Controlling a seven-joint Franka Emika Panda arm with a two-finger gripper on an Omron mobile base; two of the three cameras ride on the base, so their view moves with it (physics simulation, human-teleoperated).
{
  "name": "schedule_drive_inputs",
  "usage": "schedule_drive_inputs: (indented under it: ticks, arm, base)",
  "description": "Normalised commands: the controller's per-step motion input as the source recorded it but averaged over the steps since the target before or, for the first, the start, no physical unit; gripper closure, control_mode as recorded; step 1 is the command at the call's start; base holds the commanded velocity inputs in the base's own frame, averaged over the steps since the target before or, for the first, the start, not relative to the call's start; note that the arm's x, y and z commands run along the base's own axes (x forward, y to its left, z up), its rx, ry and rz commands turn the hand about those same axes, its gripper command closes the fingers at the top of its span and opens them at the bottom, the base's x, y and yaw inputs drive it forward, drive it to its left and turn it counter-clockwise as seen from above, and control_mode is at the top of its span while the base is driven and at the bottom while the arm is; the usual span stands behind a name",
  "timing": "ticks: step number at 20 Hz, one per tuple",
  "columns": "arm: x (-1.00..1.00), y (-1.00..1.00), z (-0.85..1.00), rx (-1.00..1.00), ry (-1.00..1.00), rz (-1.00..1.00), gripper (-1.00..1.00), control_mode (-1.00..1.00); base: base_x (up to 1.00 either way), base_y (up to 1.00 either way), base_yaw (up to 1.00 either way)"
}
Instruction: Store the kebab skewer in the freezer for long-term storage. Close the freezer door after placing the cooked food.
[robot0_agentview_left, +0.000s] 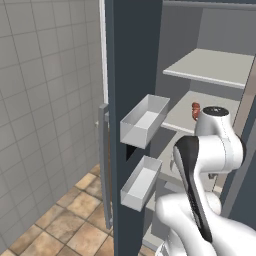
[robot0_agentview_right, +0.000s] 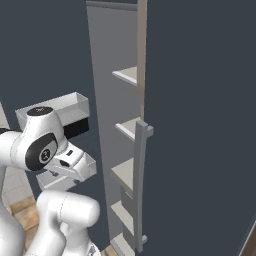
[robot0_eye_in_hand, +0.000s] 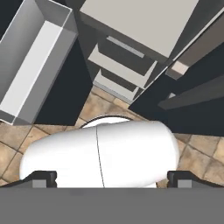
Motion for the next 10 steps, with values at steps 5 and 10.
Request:
schedule_drive_inputs:
  ticks: [5,10]
  arm:
    - [0.28,-0.09,0.0,0.0,-0.09,0.0,-1.0,-1.0]
    - [0.04,0.0,-0.06,0.0,-0.13,0.01,-1.0,-1.0]
  base:
    - [0.0,0.0,0.0]
    - [0.0,0.0,0.0]
